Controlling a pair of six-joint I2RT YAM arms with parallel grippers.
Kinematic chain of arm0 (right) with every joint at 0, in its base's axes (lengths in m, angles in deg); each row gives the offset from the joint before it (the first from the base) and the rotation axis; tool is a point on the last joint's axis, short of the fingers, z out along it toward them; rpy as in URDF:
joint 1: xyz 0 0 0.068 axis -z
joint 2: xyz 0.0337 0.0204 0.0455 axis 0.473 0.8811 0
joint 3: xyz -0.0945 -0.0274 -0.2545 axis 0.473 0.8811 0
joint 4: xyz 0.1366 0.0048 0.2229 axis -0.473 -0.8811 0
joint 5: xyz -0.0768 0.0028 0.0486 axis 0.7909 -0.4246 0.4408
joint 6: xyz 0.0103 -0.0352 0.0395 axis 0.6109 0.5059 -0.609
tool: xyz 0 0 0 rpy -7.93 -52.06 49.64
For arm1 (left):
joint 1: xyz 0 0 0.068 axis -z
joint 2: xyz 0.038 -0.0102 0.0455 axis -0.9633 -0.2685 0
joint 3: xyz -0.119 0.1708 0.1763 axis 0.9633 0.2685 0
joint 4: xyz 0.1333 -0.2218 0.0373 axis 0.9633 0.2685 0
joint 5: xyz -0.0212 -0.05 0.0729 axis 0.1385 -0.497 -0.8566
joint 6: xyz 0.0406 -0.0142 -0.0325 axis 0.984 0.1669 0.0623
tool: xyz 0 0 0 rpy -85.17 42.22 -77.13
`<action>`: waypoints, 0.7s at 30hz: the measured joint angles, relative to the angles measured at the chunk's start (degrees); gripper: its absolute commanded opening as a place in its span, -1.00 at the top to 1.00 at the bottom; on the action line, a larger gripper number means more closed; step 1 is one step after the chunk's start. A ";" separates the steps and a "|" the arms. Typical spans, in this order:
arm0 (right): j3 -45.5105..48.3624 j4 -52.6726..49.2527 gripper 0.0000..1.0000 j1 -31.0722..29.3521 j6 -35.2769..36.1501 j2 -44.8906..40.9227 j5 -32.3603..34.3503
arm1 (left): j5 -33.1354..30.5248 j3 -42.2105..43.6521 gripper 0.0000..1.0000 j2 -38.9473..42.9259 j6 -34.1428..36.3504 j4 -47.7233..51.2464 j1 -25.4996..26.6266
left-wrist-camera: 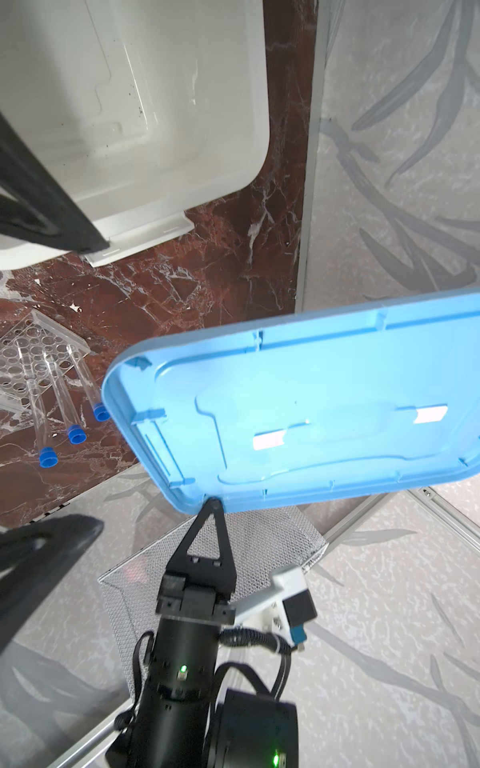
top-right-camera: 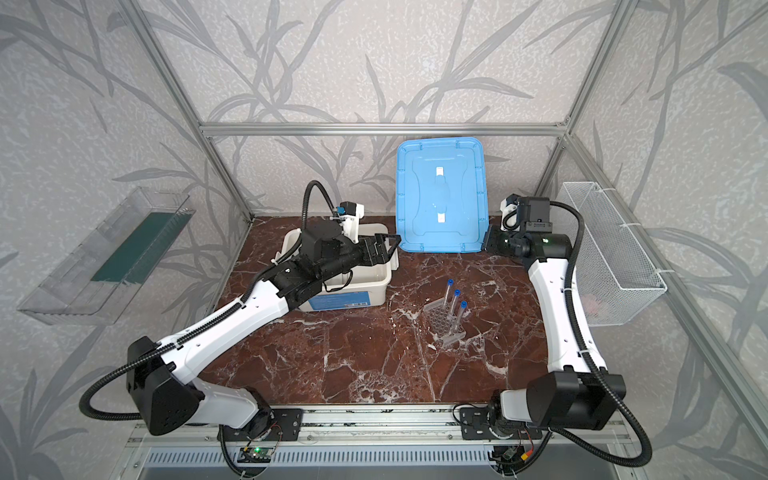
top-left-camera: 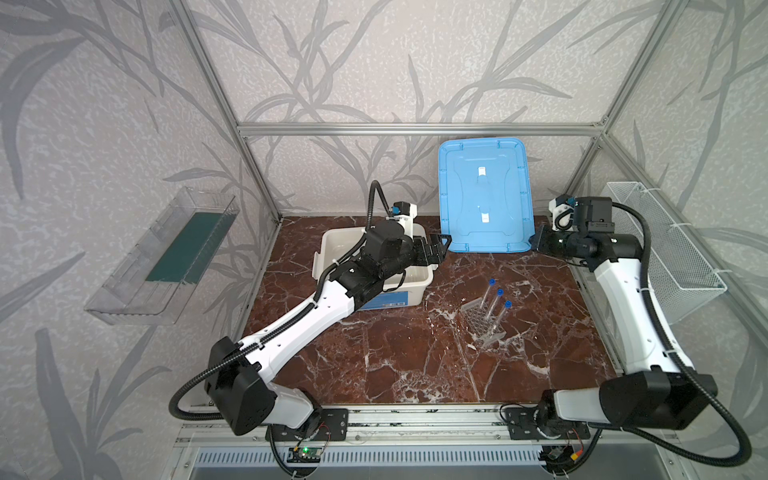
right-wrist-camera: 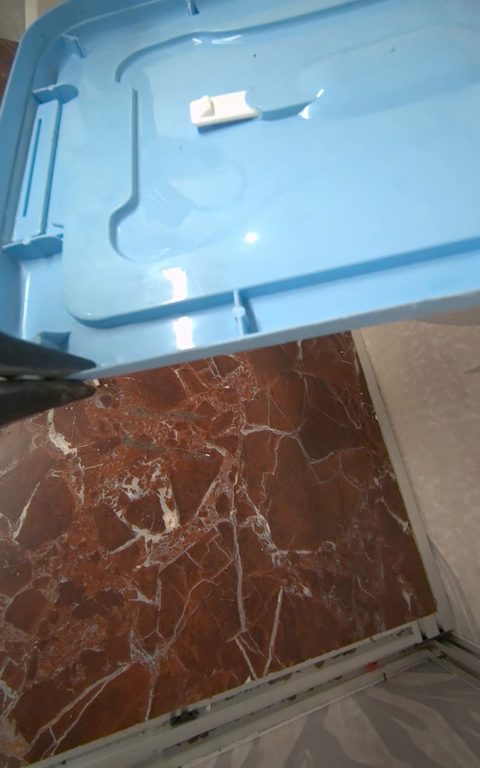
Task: Organize the chemistry lab equipment
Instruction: 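Tilt the blue lid up on edge with the right gripper toward the left gripper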
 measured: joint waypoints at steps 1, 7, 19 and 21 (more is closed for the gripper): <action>0.02 -0.31 1.00 -0.09 -0.02 -0.92 -0.59 | 0.02 0.17 -0.98 -0.02 0.37 -0.11 -0.04; 2.32 -1.20 1.00 -1.77 -1.51 -6.16 -4.59 | 1.18 0.72 -0.83 -0.50 0.42 -3.32 -0.20; 7.02 -0.59 1.00 -5.86 -3.74 -6.95 -6.27 | 6.78 5.20 0.55 -0.57 -4.90 -13.42 0.07; 7.48 0.48 1.00 -6.34 -4.24 -6.93 -5.75 | 6.60 5.18 0.68 -0.57 -5.22 -13.49 0.04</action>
